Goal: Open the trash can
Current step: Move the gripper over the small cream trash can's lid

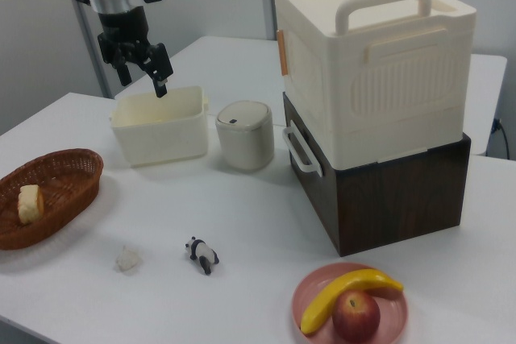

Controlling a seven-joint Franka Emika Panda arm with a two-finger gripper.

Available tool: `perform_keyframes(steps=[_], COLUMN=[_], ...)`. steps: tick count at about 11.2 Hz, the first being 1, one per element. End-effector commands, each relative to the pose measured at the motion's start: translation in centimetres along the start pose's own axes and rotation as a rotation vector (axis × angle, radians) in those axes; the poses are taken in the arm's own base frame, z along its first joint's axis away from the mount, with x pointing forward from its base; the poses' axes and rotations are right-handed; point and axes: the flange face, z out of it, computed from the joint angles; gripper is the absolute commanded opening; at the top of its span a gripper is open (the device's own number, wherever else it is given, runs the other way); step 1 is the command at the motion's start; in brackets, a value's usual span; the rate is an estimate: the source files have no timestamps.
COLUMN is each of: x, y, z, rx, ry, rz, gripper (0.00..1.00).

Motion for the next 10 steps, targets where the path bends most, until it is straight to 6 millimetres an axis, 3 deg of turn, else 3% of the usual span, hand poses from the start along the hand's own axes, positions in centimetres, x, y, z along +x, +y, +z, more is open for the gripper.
perform_keyframes(steps=[1, 10], x=[-0.05, -0.01], y=[0.52, 0.19], z=[-1.16, -0.52], rx=[0.015, 0.013], ry=[0.066, 0.050], rz=[-0.081, -0.052], gripper=[1.00, 1.00])
